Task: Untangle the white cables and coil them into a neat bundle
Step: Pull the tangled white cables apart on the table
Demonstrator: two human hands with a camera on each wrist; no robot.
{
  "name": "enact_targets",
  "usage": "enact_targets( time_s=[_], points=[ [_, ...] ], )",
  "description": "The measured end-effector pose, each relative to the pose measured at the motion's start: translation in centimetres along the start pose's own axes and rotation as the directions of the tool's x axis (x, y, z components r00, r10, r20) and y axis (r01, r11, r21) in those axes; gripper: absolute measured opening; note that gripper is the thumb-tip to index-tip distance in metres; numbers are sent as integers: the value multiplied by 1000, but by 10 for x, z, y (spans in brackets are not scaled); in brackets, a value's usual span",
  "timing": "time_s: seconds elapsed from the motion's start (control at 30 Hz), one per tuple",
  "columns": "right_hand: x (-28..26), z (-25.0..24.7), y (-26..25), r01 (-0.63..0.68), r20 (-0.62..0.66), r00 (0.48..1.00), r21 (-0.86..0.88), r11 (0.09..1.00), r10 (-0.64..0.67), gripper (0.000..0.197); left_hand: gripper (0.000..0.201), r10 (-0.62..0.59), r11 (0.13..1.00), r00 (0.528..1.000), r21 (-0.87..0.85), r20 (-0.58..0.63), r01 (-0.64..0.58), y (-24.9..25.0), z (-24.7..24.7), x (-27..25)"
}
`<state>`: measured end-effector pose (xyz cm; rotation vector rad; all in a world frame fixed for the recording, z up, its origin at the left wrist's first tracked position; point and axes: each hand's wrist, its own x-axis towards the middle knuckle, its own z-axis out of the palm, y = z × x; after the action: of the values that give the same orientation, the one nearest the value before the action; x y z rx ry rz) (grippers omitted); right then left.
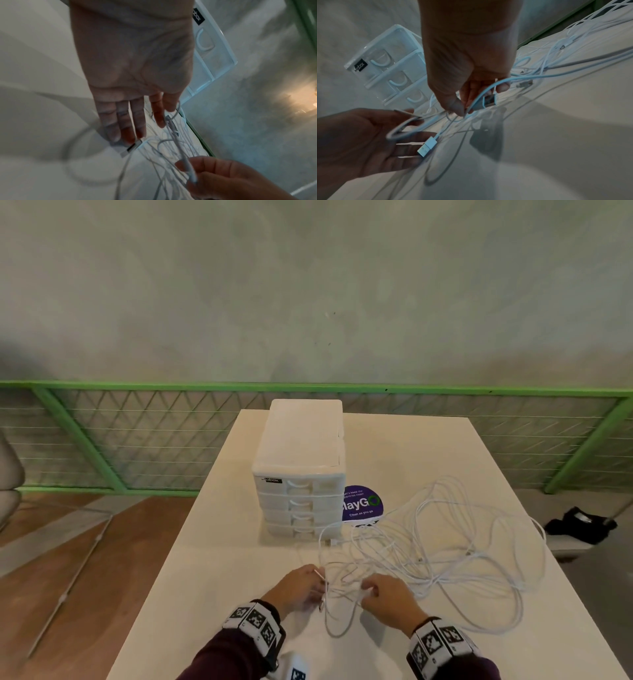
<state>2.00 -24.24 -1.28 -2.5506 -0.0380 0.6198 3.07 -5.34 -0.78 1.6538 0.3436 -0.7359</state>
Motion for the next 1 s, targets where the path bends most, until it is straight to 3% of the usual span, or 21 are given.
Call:
enact_targets(
  time_s=[0.17, 0.23, 0.33, 0.43, 0.6, 0.67, 0.77, 0.83, 0.87, 0.93, 1.0],
  points=[
    [3, -10, -2, 53, 48, 997, 31, 998, -54, 24, 40, -67, 991, 996, -108, 57, 73, 6, 6, -1],
    [3, -11, -1, 59, 38, 997, 48, 997, -61, 31, 43, -46, 989, 995, -135, 86, 57, 5, 10, -1],
    [-1, -13, -6, 115, 11, 993, 94, 989, -116, 22, 53, 16, 993, 995, -119, 94, -5, 9, 17, -2],
    [-4, -18, -12, 173, -39, 985, 126, 977, -169, 16, 42, 30, 990, 998, -141, 48, -23, 20, 21, -4],
    [-11, -30, -20, 218, -51, 975, 93, 972, -214, 21, 19, 112, 990, 994, 84, -21, -109, 27, 14, -9],
    [-18, -32, -24, 189, 13, 980, 230, 955, -197, 20, 24, 164, 980, 982, 128, -95, -151, 31, 12, -12],
    [-30, -33, -32, 60, 227, 958, 435, 899, -174, 13, 25, 215, 972, 970, 126, -111, -201, 37, 8, -18],
    [-28, -35, -31, 20, 269, 956, 334, 942, -116, 22, 20, 249, 962, 965, 136, -85, -237, 41, 6, -25],
    [-25, -36, -31, 39, 211, 974, 200, 979, -82, 28, 19, 268, 950, 959, 187, -88, -249, 43, 5, -29],
    [-20, -40, -31, 8, -33, 999, 2, 1000, -8, 32, 19, 322, 900, 941, 342, -107, -269, 45, 4, -37],
    [-18, -43, -33, 65, -260, 965, 77, 995, -43, 38, 20, 346, 855, 935, 437, -78, -280, 47, 5, -42]
  ],
)
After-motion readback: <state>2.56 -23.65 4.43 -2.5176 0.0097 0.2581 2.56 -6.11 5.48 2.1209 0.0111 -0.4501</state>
